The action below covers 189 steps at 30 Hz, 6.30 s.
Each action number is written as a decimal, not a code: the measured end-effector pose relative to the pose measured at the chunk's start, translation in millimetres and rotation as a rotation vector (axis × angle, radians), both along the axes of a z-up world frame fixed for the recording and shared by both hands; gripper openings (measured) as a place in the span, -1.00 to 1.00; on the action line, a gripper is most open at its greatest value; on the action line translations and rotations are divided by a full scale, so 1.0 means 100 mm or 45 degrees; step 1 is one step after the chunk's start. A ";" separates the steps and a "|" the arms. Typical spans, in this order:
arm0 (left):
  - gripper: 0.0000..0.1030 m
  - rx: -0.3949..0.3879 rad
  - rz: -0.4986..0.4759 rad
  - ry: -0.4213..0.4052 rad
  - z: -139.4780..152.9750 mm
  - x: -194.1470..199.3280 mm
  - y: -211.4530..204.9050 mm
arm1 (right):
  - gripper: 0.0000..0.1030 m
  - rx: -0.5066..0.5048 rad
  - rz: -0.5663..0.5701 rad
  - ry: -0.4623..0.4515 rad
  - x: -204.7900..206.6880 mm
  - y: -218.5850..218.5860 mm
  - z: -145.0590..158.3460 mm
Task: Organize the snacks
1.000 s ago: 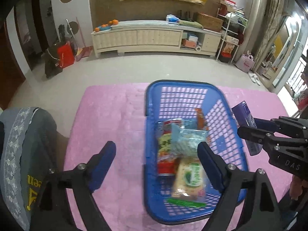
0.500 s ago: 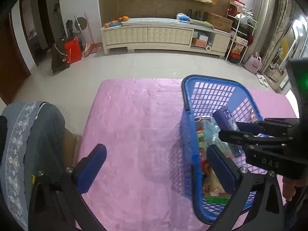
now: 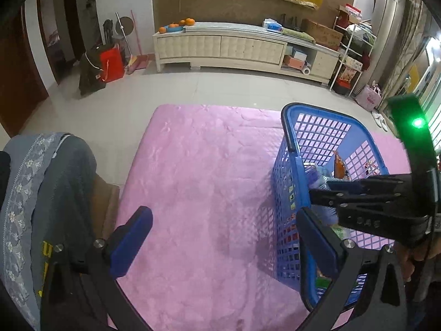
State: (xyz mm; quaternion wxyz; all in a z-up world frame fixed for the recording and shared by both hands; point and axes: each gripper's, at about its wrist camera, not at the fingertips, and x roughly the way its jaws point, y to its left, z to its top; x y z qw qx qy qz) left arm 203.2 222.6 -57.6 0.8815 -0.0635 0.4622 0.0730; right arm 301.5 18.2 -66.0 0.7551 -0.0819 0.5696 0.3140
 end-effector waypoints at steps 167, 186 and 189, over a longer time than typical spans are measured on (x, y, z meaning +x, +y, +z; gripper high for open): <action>0.99 0.045 -0.122 0.014 0.68 -0.13 -0.93 | 0.51 -0.136 0.129 -0.325 -0.34 -1.02 1.04; 0.99 0.021 -0.159 -0.380 1.11 -1.56 -1.70 | 0.61 0.099 -0.168 -0.634 -1.75 -2.07 1.63; 0.99 0.039 -0.135 -0.464 1.14 -1.83 -1.81 | 0.83 0.126 -0.198 -0.754 -2.04 -2.16 1.72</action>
